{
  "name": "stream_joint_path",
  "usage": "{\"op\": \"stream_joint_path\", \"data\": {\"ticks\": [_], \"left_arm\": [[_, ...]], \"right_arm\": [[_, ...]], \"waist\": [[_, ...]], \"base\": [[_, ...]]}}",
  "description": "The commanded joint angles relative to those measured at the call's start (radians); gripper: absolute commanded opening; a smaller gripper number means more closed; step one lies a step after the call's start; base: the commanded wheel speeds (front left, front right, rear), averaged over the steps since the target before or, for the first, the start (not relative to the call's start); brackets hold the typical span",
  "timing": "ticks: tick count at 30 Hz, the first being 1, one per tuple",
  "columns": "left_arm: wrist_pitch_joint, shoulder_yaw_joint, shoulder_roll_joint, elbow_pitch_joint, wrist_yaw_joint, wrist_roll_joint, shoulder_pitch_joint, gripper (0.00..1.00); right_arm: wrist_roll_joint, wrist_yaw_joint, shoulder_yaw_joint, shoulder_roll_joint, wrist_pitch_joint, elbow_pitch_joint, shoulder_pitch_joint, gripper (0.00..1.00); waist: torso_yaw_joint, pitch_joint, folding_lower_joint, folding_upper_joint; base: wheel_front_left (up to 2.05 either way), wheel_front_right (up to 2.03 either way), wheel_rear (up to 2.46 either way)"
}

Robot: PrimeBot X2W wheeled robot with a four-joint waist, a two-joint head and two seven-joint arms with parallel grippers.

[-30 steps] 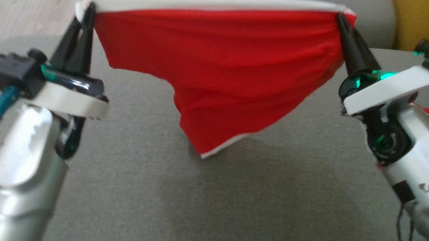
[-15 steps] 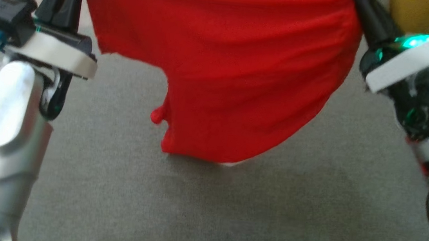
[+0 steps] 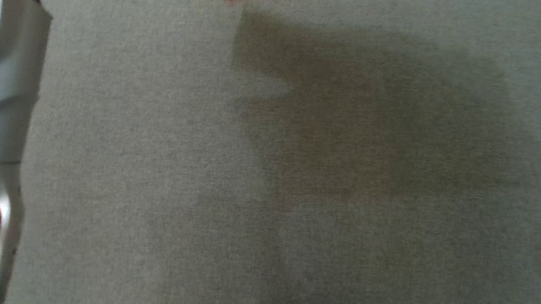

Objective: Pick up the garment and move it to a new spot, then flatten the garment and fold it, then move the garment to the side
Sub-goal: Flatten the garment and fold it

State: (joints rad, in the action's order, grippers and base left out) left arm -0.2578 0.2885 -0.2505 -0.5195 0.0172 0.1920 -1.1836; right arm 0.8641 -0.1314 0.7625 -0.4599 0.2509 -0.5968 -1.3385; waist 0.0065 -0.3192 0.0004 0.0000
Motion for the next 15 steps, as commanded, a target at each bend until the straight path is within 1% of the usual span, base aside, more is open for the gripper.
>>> {"op": "stream_joint_path", "data": {"ticks": [1,3,4,7,9,12,13,15], "left_arm": [[-0.003,-0.04,-0.029,0.06,-0.009,-0.006,-0.027,0.0],[-0.003,-0.051,-0.018,0.111,-0.009,-0.011,0.001,0.0],[-0.004,-0.059,-0.004,0.151,-0.008,-0.014,0.064,0.0],[-0.004,-0.069,0.026,0.198,-0.001,-0.01,0.201,0.0],[-0.004,-0.068,0.044,0.218,0.013,-0.009,0.309,0.0],[-0.004,-0.081,0.081,0.239,0.021,-0.004,0.48,0.0],[-0.004,-0.093,0.092,0.244,0.023,0.001,0.532,0.0],[-0.004,-0.113,0.116,0.246,0.03,0.006,0.64,0.0]], "right_arm": [[-0.015,0.001,-0.041,0.002,0.009,0.018,0.003,0.0],[-0.075,0.001,-0.061,-0.003,0.01,0.052,0.025,0.0],[-0.118,0.001,-0.056,-0.011,0.01,0.084,0.085,0.0],[-0.17,0.001,-0.032,-0.027,0.011,0.146,0.2,0.0],[-0.18,0.001,-0.024,-0.034,0.011,0.193,0.294,0.0],[-0.174,0.001,-0.02,-0.035,0.011,0.254,0.452,0.0],[-0.186,0.001,0.001,-0.04,0.011,0.274,0.501,0.0],[-0.18,0.001,0.005,-0.032,0.011,0.298,0.599,0.0]], "waist": [[0.018,-0.022,-0.0004,0.0],[0.022,-0.025,-0.0004,0.0],[0.026,-0.022,-0.0004,0.0],[0.03,-0.008,-0.0004,0.0],[0.031,0.004,-0.0004,0.0],[0.028,0.028,-0.0004,0.0],[0.027,0.037,-0.0004,0.0],[0.023,0.058,-0.0004,0.0]], "base": [[0.0,0.0,0.0],[0.0,0.0,0.0],[0.0,0.0,0.0],[0.0,0.0,0.0],[0.0,0.0,0.0],[0.0,0.0,0.0],[0.0,0.0,0.0],[0.0,0.0,0.0]]}}
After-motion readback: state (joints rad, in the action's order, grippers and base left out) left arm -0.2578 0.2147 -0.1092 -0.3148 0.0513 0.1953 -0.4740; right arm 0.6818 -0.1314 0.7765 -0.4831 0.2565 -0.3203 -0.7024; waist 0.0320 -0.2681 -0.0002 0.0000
